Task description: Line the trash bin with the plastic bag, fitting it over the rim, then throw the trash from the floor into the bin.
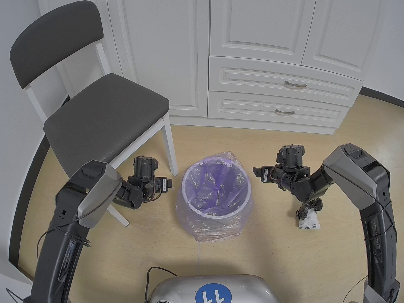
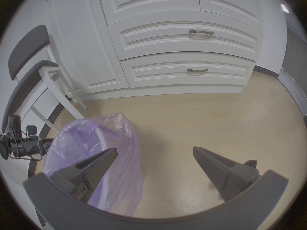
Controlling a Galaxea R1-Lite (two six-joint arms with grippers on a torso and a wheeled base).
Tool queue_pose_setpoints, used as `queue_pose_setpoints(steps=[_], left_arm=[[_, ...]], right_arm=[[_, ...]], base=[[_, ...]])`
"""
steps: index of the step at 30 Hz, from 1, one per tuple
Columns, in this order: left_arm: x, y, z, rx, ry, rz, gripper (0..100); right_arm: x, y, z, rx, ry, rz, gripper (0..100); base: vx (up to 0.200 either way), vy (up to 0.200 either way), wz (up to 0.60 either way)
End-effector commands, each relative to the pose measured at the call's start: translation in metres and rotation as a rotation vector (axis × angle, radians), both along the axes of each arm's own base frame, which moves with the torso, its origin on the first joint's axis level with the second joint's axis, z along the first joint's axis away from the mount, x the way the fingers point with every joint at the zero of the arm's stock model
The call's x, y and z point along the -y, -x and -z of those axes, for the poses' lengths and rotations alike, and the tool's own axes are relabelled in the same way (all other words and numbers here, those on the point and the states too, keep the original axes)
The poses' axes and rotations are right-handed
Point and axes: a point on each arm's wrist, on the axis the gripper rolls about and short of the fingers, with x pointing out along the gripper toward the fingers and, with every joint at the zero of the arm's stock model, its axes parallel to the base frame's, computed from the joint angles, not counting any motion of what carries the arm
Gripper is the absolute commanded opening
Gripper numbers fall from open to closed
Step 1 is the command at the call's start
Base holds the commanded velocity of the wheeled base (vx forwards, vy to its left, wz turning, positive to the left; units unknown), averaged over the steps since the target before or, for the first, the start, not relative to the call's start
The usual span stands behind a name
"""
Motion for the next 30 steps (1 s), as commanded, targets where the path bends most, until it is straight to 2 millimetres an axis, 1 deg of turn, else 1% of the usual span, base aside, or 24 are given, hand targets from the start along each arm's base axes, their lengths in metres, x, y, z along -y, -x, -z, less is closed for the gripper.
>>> queue_pose_setpoints(steps=[1, 2, 3, 5, 6, 8, 9, 10, 12, 14, 15, 16, 19, 20, 22, 24, 25, 26, 28, 30], left_arm=[[-0.017, 0.049, -0.056, 0.046, -0.007, 0.081, 100], [-0.017, 0.049, -0.056, 0.046, -0.007, 0.081, 100], [-0.019, 0.063, -0.064, 0.049, -0.028, 0.117, 100], [-0.019, 0.063, -0.064, 0.049, -0.028, 0.117, 100], [-0.017, 0.088, -0.075, 0.045, -0.039, 0.158, 100], [-0.016, 0.098, -0.079, 0.045, -0.035, 0.175, 100], [-0.015, 0.112, -0.086, 0.050, -0.026, 0.204, 100], [-0.015, 0.112, -0.086, 0.050, -0.026, 0.204, 100], [-0.012, 0.140, -0.098, 0.064, -0.014, 0.259, 100], [-0.007, 0.159, -0.108, 0.091, -0.014, 0.288, 100], [-0.007, 0.159, -0.108, 0.091, -0.014, 0.288, 100], [-0.006, 0.184, -0.124, 0.140, 0.003, 0.315, 100], [-0.005, 0.216, -0.147, 0.203, 0.023, 0.355, 100], [-0.007, 0.228, -0.154, 0.215, 0.026, 0.362, 100], [-0.011, 0.246, -0.164, 0.231, 0.033, 0.373, 100], [-0.016, 0.269, -0.173, 0.250, 0.040, 0.388, 100], [-0.018, 0.276, -0.176, 0.255, 0.043, 0.393, 100], [-0.023, 0.291, -0.182, 0.275, 0.050, 0.399, 100], [-0.034, 0.314, -0.195, 0.327, 0.066, 0.385, 100], [-0.044, 0.332, -0.203, 0.370, 0.079, 0.376, 100]], right_arm=[[0.000, 0.028, -0.021, 0.023, 0.041, -0.037, 100], [0.000, 0.028, -0.021, 0.023, 0.041, -0.037, 100], [0.002, 0.037, -0.026, 0.047, 0.064, -0.048, 100], [0.002, 0.037, -0.026, 0.047, 0.064, -0.048, 100], [0.010, 0.055, -0.033, 0.073, 0.121, -0.077, 100], [0.012, 0.062, -0.034, 0.076, 0.141, -0.100, 100], [0.013, 0.074, -0.033, 0.080, 0.169, -0.134, 100], [0.013, 0.074, -0.033, 0.080, 0.169, -0.134, 100], [0.015, 0.096, -0.034, 0.098, 0.236, -0.182, 100], [0.017, 0.112, -0.038, 0.118, 0.289, -0.209, 100], [0.017, 0.112, -0.038, 0.118, 0.289, -0.209, 100], [0.022, 0.129, -0.047, 0.149, 0.335, -0.227, 100], [0.029, 0.153, -0.062, 0.199, 0.380, -0.245, 100], [0.031, 0.160, -0.067, 0.216, 0.385, -0.251, 100], [0.036, 0.171, -0.070, 0.228, 0.385, -0.257, 100], [0.042, 0.185, -0.073, 0.239, 0.375, -0.269, 100], [0.044, 0.190, -0.075, 0.242, 0.371, -0.269, 100], [0.048, 0.200, -0.076, 0.240, 0.367, -0.263, 100], [0.056, 0.213, -0.078, 0.236, 0.360, -0.246, 100], [0.062, 0.227, -0.081, 0.235, 0.336, -0.224, 100]], base=[[0.000, 0.000, 0.00], [0.000, 0.000, 0.00], [0.000, 0.000, 0.00], [0.000, 0.000, 0.00], [0.000, 0.000, 0.00], [0.000, 0.000, 0.00], [0.000, 0.000, 0.00], [0.000, 0.000, 0.00], [0.000, 0.000, 0.00], [0.000, 0.000, 0.00], [0.000, 0.000, 0.00], [0.000, 0.000, 0.00], [0.000, 0.000, 0.00], [0.000, 0.000, 0.00], [0.000, 0.000, 0.00], [0.000, 0.000, 0.00], [0.000, 0.000, 0.00], [0.000, 0.000, 0.00], [0.000, 0.000, 0.00], [0.000, 0.000, 0.00]])
